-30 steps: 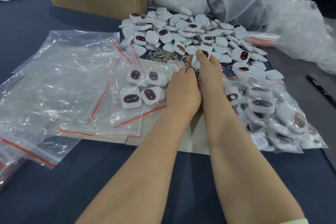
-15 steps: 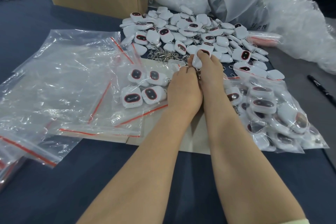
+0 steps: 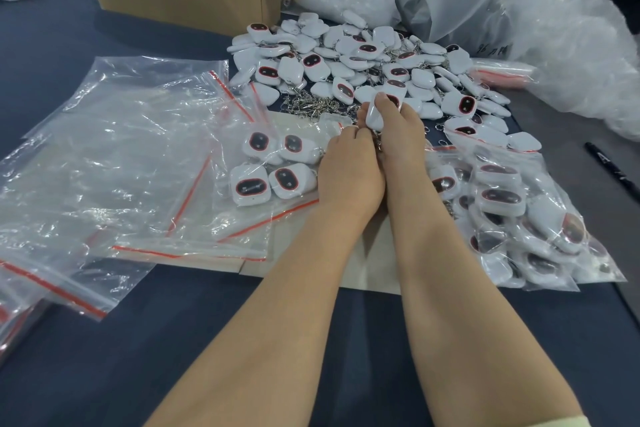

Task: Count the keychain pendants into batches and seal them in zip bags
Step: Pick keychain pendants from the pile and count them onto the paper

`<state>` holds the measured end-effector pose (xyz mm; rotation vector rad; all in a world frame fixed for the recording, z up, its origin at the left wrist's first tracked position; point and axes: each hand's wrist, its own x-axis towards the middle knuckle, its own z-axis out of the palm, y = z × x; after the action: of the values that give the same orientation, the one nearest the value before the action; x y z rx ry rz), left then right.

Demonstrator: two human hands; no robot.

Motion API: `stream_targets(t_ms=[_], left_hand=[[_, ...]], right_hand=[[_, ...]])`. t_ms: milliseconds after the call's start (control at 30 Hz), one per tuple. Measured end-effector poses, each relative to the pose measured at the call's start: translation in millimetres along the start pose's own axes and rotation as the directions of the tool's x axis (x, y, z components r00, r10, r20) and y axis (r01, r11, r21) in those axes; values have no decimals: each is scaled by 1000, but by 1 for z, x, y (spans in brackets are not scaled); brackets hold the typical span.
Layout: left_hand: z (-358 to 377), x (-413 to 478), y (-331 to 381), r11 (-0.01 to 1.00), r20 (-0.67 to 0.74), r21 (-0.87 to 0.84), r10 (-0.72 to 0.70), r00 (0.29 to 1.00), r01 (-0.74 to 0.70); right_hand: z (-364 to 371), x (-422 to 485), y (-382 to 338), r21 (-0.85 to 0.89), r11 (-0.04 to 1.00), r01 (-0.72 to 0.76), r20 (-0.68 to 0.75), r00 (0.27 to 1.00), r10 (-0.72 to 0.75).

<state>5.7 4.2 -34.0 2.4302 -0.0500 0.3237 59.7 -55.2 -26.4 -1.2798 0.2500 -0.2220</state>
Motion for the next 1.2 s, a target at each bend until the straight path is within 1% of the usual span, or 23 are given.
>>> stream_targets(t_ms=[167,300,367,467,533,600,667,800,867,900,967,1067,1133,1200], left_hand=[[-2,0,1,1000,-6,-2,8,1000,-8],[-3,-1,2,999,-36,49,26,999,-24],[-3,0,0,997,-46,74,29,999,-25],[-2,0,0,997,-45,81,24,999,-21],[-2,0,0,997,-40,76,16,999,-12],[-1,1,-1,997,-42,80,6,999,-2],[-2,0,-1,996,-46,84,-3,999,7],[-2,0,-1,997,-40,83,0,999,3],[-3,1,-1,996,-53,87,6,999,-1],[-3,1,-2,995,-65,104,13,998,-6],[-4,3,-4,981,-109,191,40,993,-19],[-7,3,-8,958,-203,283,14,979,45],[-7,3,-11,951,-213,294,-26,977,89],[-6,3,-14,946,-187,308,-44,981,101]], right_hand=[[0,-2,-2,56,998,-12,4,1000,12],[-1,-5,-1,-83,993,79,61,995,-74],[-1,-6,-1,-105,990,99,92,992,-90],[-1,-6,0,-105,989,108,100,990,-98],[0,-4,1,-97,991,88,92,993,-79],[1,-2,1,-68,997,36,80,996,-30],[1,0,1,-64,998,25,75,997,-21],[0,-1,2,-90,991,101,108,990,-91],[-1,0,2,-112,986,125,104,988,-113],[-1,0,3,-120,985,122,97,989,-111],[-1,0,3,-104,990,93,86,993,-84],[0,-1,4,-65,997,45,107,994,-38],[1,-1,5,-20,1000,22,123,992,-19],[1,0,5,16,1000,18,126,992,-19]])
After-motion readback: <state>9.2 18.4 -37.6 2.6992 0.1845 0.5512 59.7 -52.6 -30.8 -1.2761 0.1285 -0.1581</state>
